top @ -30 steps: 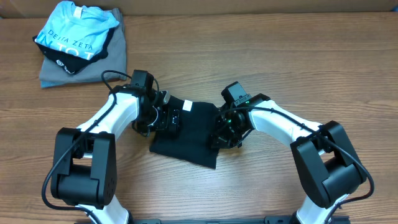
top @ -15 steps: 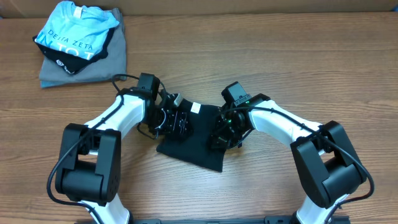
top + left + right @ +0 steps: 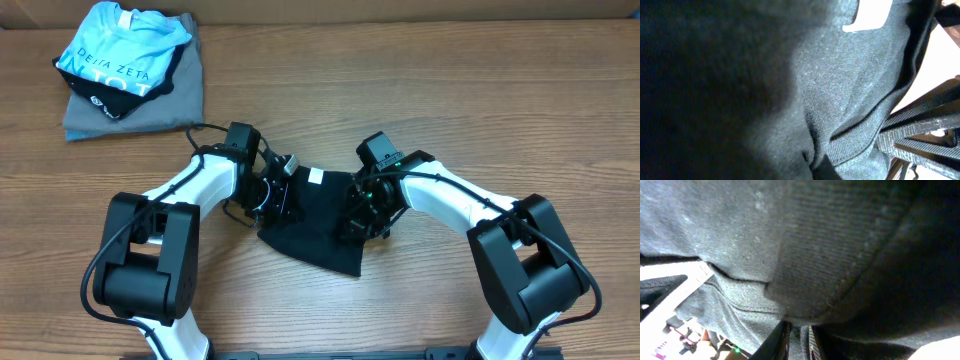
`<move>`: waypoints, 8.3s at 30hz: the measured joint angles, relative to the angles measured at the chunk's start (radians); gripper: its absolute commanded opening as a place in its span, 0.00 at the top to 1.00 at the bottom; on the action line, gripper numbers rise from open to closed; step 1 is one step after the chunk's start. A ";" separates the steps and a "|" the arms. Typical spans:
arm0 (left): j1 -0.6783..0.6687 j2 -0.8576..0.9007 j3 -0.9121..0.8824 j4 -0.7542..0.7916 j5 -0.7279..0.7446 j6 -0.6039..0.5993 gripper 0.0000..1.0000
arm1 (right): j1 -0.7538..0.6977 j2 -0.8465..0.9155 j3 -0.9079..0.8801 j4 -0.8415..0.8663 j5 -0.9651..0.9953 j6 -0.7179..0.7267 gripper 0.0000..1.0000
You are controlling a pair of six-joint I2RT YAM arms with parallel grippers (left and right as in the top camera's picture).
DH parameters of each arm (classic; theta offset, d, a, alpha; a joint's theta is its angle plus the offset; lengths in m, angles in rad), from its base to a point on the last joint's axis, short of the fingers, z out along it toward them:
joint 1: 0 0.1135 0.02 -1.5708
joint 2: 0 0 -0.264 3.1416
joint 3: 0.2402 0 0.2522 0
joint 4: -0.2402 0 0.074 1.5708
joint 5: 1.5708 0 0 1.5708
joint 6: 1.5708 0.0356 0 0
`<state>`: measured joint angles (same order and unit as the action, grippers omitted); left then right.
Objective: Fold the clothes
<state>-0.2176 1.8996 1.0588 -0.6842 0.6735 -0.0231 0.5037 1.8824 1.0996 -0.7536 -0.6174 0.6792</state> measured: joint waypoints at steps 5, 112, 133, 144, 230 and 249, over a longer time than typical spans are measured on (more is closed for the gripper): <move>0.006 0.000 0.002 -0.020 0.009 0.006 0.96 | -0.020 -0.002 0.004 -0.071 -0.008 -0.018 0.96; 0.309 -0.563 0.973 -0.955 -0.364 0.228 0.00 | -0.235 -0.750 0.486 -0.346 0.314 -0.570 0.00; 0.309 -0.563 0.971 -0.956 -0.368 0.227 0.00 | -0.294 -1.368 -0.477 0.392 0.393 -0.785 0.00; 0.309 -0.562 0.971 -0.958 -0.368 0.227 0.00 | -0.325 -1.855 -0.846 0.425 0.393 -0.783 0.00; 0.272 -1.884 -0.957 0.698 -0.417 0.272 0.00 | -0.327 -1.868 -1.081 0.690 0.385 -0.784 0.00; 0.272 -1.884 -1.051 0.631 -0.424 0.220 0.00 | -0.327 -1.868 -1.081 0.690 0.385 -0.784 0.00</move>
<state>0.0540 0.0151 0.0078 -0.0528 0.2497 0.1967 0.1764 0.0147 0.0185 -0.0631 -0.2325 -0.1043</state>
